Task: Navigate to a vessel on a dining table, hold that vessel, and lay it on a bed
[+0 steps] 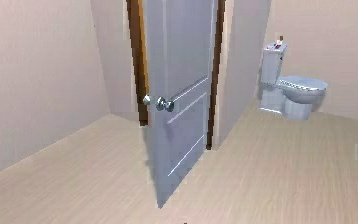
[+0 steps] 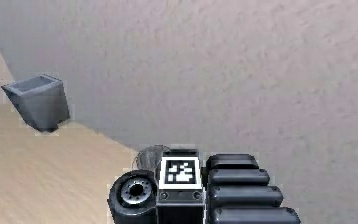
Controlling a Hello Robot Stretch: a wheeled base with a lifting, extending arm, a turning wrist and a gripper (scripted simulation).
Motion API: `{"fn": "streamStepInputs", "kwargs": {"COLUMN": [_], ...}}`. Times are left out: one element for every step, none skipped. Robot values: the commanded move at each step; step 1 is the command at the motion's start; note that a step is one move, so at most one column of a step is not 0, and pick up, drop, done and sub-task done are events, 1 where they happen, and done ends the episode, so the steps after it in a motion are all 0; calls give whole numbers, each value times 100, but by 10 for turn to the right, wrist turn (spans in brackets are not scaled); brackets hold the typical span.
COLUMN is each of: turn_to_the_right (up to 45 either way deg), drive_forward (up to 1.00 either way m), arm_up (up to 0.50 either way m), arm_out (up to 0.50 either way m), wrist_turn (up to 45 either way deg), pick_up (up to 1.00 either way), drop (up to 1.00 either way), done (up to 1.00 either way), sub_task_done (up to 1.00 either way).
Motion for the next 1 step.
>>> {"fn": "streamStepInputs", "kwargs": {"turn_to_the_right": [-60], "drive_forward": [0], "arm_up": [0], "arm_out": [0], "wrist_turn": [0], "pick_up": [0], "drop": [0], "done": [0], "sub_task_done": [0]}}
